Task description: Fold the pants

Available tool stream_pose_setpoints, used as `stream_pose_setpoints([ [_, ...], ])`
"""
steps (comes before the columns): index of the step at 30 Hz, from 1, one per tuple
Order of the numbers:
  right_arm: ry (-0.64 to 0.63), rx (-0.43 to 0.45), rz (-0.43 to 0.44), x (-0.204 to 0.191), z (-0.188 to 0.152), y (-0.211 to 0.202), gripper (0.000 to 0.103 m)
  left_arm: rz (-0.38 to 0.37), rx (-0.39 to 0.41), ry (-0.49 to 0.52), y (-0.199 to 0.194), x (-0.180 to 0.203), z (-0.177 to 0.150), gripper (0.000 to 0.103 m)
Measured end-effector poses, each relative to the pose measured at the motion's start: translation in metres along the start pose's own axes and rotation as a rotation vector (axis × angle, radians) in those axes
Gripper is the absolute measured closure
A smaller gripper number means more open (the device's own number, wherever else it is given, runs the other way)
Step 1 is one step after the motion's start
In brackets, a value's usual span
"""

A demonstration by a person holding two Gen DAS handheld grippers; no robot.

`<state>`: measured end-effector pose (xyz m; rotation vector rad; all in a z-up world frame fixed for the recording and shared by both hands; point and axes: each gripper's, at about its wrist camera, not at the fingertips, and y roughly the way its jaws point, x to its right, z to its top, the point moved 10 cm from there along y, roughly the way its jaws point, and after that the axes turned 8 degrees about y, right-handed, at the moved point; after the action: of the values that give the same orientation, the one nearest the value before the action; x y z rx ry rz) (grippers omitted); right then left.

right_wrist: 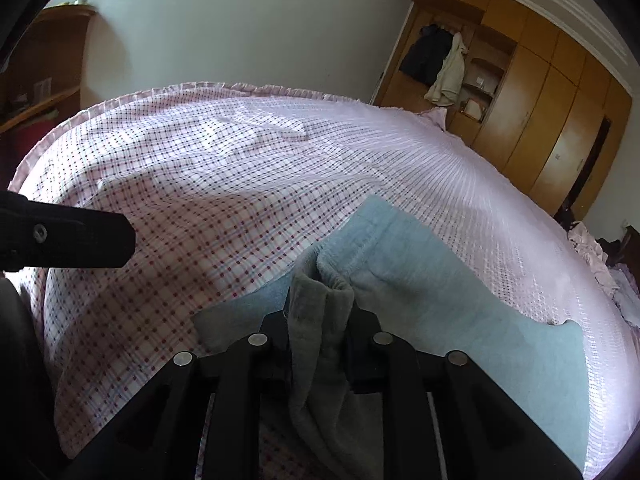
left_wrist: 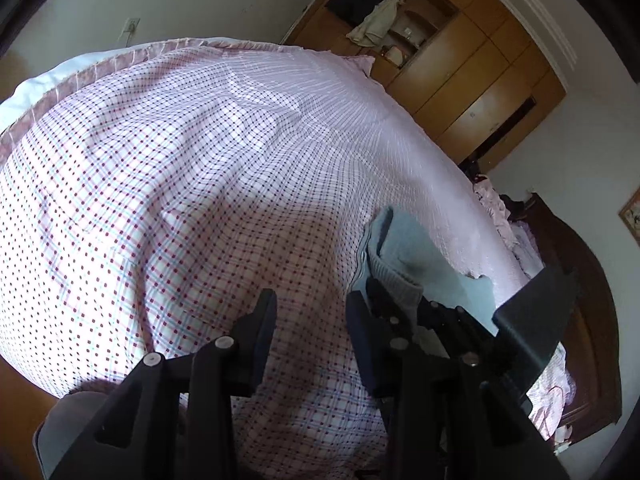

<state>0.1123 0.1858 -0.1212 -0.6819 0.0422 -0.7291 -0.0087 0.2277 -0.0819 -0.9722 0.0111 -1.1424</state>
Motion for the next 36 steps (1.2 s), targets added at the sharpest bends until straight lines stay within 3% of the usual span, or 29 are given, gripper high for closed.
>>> stream_pose_setpoints([
  [6, 0.019, 0.008, 0.057, -0.01, 0.003, -0.006, 0.076, -0.015, 0.002, -0.009, -0.002, -0.001, -0.001, 0.064],
  [8, 0.069, 0.038, 0.164, -0.015, 0.009, -0.021, 0.063, -0.01, 0.006, -0.005, -0.004, -0.001, -0.001, 0.062],
  [11, 0.196, 0.089, 0.324, -0.009, 0.017, -0.047, 0.061, -0.01, 0.03, 0.024, -0.012, 0.004, 0.001, 0.062],
  [13, 0.29, 0.107, 0.356, 0.009, 0.018, -0.064, 0.061, 0.002, 0.041, 0.055, -0.016, 0.01, 0.003, 0.06],
  [15, 0.362, 0.114, 0.33, 0.038, 0.01, -0.08, 0.06, 0.026, 0.037, 0.117, -0.019, 0.021, 0.002, 0.054],
  [18, 0.378, 0.135, 0.216, 0.087, -0.016, -0.109, 0.054, 0.055, 0.017, 0.205, -0.016, 0.039, -0.005, 0.047],
  [20, 0.339, 0.142, 0.074, 0.124, -0.045, -0.13, 0.049, 0.048, -0.007, 0.226, -0.012, 0.052, -0.012, 0.046],
  [23, 0.31, 0.129, -0.058, 0.165, -0.087, -0.153, 0.047, 0.031, -0.018, 0.236, -0.008, 0.068, -0.019, 0.044],
  [25, 0.359, 0.098, -0.065, 0.19, -0.111, -0.159, 0.047, 0.018, -0.015, 0.264, -0.005, 0.085, -0.021, 0.044],
  [27, 0.466, 0.102, 0.011, 0.207, -0.116, -0.161, 0.059, 0.006, -0.016, 0.303, 0.001, 0.105, -0.019, 0.044],
  [28, 0.564, 0.131, 0.088, 0.218, -0.112, -0.162, 0.08, -0.003, -0.008, 0.331, 0.003, 0.118, -0.017, 0.044],
  [29, 0.63, 0.149, 0.129, 0.226, -0.108, -0.161, 0.091, -0.008, 0.003, 0.353, 0.006, 0.128, -0.014, 0.044],
  [32, 0.751, 0.172, 0.254, 0.233, -0.095, -0.143, 0.096, -0.012, 0.049, 0.428, 0.024, 0.154, -0.008, 0.044],
  [34, 0.73, 0.087, 0.238, 0.224, -0.103, -0.118, 0.098, 0.045, 0.034, 0.468, 0.047, 0.154, -0.009, 0.046],
  [36, 0.74, -0.008, 0.215, 0.214, -0.126, -0.099, 0.101, 0.124, -0.033, 0.492, 0.07, 0.141, -0.02, 0.063],
])
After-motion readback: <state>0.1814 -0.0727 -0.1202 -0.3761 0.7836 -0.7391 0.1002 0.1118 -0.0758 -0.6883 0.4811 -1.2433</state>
